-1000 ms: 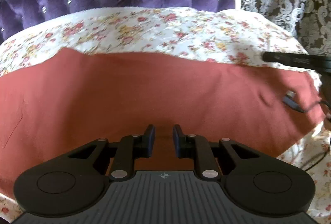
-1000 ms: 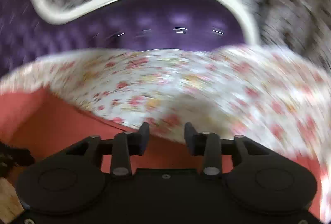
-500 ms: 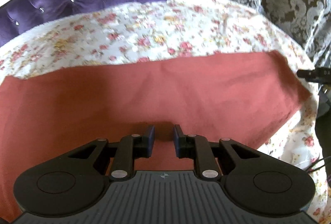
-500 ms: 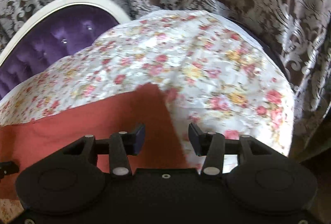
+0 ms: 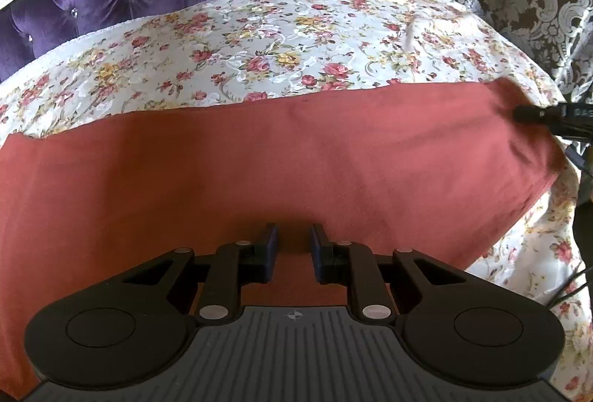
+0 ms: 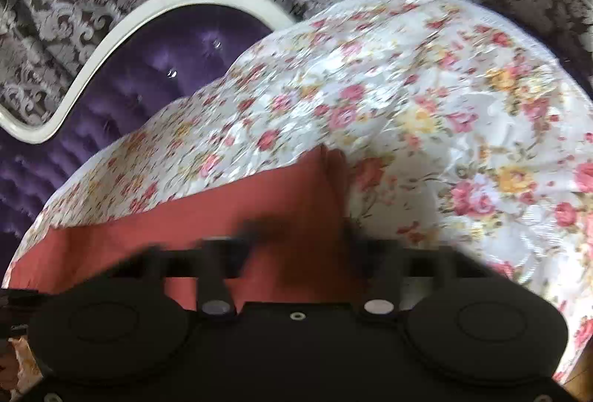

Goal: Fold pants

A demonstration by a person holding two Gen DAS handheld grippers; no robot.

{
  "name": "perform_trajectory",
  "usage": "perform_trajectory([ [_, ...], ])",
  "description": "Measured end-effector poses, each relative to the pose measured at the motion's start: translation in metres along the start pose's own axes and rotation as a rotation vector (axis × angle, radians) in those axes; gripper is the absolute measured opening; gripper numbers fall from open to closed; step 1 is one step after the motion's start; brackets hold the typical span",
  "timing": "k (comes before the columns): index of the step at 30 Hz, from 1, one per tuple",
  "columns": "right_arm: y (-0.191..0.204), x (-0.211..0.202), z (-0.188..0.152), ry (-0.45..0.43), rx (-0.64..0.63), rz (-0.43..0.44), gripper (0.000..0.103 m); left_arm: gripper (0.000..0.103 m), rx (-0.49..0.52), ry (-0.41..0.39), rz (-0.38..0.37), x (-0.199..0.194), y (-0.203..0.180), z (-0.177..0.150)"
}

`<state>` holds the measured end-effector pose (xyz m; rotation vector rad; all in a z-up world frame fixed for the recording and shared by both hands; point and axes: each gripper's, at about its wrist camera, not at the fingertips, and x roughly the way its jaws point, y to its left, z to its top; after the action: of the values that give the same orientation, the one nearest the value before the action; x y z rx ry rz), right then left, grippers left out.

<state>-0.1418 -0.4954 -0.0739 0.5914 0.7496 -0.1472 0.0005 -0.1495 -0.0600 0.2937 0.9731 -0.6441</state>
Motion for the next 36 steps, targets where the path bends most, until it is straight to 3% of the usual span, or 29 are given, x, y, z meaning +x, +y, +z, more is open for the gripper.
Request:
perform_trajectory([
  [5, 0.019, -0.017, -0.007, -0.043, -0.028, -0.033, 0.016, 0.019, 0.001, 0.007, -0.005, 0.003, -0.003, 0.011],
  [10, 0.036, -0.051, 0.002, -0.12, -0.019, 0.025, 0.016, 0.019, -0.005, 0.012, -0.028, 0.023, -0.01, 0.038],
  [14, 0.043, -0.062, 0.011, -0.127, 0.018, 0.066, 0.016, 0.019, 0.003, 0.025, -0.013, 0.04, -0.02, 0.059],
  [18, 0.051, -0.06, 0.015, -0.118, 0.022, 0.046, 0.016, 0.019, -0.012, 0.043, -0.01, 0.041, -0.022, 0.065],
  [27, 0.061, -0.061, 0.016, -0.105, 0.043, 0.013, 0.016, 0.019, -0.03, 0.077, -0.006, 0.02, -0.016, 0.039],
  [36, 0.102, -0.067, 0.02, -0.106, 0.02, 0.022, 0.017, 0.019, -0.038, 0.103, -0.07, -0.008, -0.004, 0.002],
])
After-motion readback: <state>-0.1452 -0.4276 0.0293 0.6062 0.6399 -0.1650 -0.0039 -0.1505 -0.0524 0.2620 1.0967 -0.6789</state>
